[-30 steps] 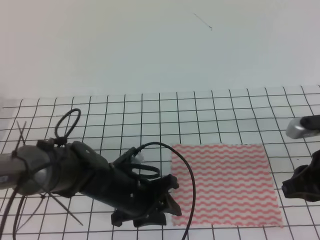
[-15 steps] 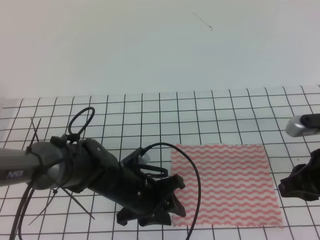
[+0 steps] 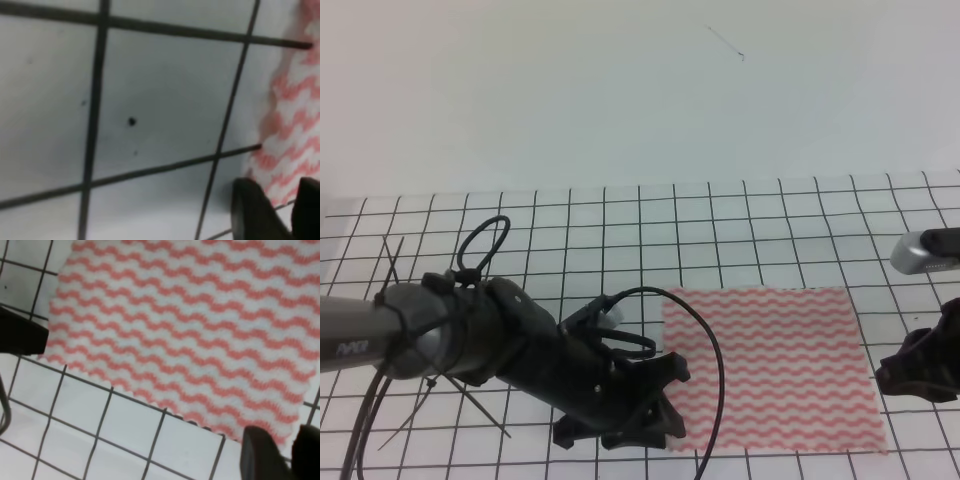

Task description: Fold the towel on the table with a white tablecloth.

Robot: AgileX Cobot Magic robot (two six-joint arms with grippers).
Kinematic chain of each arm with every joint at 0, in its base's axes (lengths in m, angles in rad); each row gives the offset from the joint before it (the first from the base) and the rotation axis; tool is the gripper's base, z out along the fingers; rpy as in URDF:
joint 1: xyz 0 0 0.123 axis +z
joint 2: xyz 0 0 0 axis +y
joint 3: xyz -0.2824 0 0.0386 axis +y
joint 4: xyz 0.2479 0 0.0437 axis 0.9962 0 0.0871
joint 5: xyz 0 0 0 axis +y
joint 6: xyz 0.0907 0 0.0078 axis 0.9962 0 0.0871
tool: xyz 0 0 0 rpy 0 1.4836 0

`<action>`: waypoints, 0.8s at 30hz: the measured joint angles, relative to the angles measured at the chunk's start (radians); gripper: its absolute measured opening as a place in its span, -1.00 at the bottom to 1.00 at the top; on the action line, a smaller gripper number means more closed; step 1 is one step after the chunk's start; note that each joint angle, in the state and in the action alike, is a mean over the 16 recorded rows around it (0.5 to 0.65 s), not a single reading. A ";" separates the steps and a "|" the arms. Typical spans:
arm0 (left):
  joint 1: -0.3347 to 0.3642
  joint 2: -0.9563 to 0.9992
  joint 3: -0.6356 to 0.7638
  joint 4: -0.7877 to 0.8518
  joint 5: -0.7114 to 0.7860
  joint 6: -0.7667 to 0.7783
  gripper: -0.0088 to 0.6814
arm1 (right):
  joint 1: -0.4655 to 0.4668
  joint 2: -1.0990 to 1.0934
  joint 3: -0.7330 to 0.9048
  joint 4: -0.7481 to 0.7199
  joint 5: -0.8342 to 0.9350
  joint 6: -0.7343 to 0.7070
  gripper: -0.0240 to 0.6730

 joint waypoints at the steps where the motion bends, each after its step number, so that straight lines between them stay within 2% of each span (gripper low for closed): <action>1: 0.000 0.000 0.000 -0.006 0.001 0.008 -0.51 | 0.000 0.000 0.000 0.000 0.001 0.000 -0.48; 14: 0.000 0.000 0.000 -0.069 0.015 0.098 -0.76 | 0.000 0.000 0.000 -0.007 0.008 -0.004 -0.48; 24: 0.011 -0.002 0.000 -0.204 0.020 0.235 -0.96 | 0.000 0.000 0.000 -0.018 0.012 -0.011 -0.48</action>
